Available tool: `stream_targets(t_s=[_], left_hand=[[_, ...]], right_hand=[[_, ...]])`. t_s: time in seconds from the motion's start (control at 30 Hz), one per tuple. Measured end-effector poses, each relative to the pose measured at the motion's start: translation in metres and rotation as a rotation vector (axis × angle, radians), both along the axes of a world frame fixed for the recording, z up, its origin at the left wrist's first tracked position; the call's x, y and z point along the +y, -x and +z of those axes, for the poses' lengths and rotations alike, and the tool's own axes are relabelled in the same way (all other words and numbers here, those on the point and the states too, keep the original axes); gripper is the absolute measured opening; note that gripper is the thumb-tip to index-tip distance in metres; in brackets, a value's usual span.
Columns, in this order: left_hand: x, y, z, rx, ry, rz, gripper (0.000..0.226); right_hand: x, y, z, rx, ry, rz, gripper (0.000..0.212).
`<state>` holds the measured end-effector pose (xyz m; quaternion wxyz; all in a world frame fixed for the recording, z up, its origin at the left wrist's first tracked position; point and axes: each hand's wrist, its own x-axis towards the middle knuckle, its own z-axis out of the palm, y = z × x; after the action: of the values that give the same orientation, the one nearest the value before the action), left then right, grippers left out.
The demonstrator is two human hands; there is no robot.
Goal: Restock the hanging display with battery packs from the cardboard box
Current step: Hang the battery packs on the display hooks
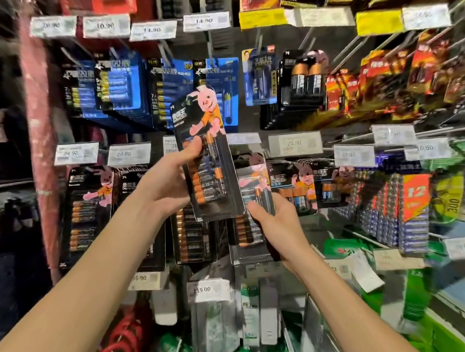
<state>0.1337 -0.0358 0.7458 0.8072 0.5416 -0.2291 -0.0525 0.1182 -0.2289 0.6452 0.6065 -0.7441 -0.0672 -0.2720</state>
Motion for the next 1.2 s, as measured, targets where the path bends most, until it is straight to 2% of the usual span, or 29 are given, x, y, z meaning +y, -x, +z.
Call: stream_targets(t_s=[0.1, 0.27, 0.33, 0.5, 0.63, 0.77, 0.9, 1.07, 1.2], left_hand=[[0.0, -0.005, -0.001, -0.016, 0.019, 0.009, 0.028], [0.001, -0.008, -0.004, -0.041, 0.03, 0.001, 0.026], [0.0, -0.009, -0.004, -0.039, 0.039, 0.0, 0.025], [-0.002, -0.008, -0.006, -0.054, 0.054, 0.015, 0.029], [-0.001, -0.007, -0.009, -0.056, 0.038, 0.01, 0.018], [-0.002, -0.003, -0.009, -0.06, 0.032, 0.023, 0.024], [-0.007, 0.0, -0.012, -0.043, 0.048, 0.033, 0.018], [-0.018, 0.005, -0.028, -0.024, -0.033, 0.031, 0.014], [-0.016, 0.006, -0.058, -0.013, -0.142, 0.092, 0.023]], right_hand=[[0.001, -0.004, 0.001, -0.015, 0.007, 0.011, 0.034], [-0.001, 0.0, 0.0, -0.104, 0.015, 0.012, 0.003], [0.0, -0.002, 0.006, -0.111, 0.018, 0.022, 0.005], [0.005, -0.017, 0.013, -0.037, 0.007, 0.008, 0.026], [0.008, -0.023, 0.006, 0.027, -0.085, 0.021, 0.019], [0.009, -0.032, -0.001, 0.035, -0.109, -0.023, 0.013], [0.014, -0.044, -0.003, 0.083, -0.162, -0.052, 0.033], [0.019, -0.056, -0.019, 0.165, -0.322, -0.048, 0.036], [0.013, -0.044, -0.035, 0.214, -0.211, -0.138, 0.038]])
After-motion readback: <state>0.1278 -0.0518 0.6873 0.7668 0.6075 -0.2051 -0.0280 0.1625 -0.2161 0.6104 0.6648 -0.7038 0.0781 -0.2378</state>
